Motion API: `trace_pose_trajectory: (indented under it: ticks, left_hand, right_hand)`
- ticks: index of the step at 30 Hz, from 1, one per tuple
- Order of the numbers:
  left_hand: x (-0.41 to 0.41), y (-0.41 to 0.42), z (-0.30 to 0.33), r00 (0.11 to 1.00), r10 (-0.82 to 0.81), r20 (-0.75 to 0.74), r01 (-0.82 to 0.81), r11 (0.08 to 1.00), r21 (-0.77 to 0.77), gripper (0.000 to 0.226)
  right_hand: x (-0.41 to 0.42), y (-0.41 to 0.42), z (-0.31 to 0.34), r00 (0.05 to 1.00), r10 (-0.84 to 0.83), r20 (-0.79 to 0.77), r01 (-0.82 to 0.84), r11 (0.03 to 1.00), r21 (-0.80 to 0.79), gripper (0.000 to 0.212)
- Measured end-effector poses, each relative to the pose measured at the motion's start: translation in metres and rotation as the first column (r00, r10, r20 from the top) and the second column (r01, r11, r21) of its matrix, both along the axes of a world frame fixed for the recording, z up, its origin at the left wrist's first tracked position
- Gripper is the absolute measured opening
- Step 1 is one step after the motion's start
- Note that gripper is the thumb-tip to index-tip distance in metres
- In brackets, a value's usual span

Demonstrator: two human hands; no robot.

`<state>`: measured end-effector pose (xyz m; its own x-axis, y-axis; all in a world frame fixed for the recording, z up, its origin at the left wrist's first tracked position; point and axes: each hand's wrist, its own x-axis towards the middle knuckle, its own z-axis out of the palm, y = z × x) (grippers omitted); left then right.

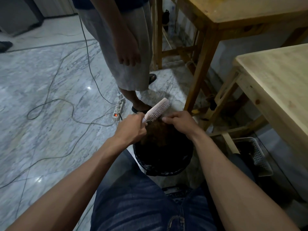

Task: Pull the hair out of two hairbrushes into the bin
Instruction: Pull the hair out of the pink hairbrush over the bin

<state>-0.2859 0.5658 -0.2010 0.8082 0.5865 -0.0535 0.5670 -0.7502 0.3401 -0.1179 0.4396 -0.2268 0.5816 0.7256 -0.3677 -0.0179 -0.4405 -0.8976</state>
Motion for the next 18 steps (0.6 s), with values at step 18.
trace_pose_trajectory:
  ticks: [18]
  left_hand:
    - [0.000,-0.002,0.002,0.995,-0.083,0.045,0.076,0.986,0.151,0.021]
  right_hand:
    - [0.014,0.011,0.009,0.986,-0.117,-0.120,0.129,0.987,0.094,0.026]
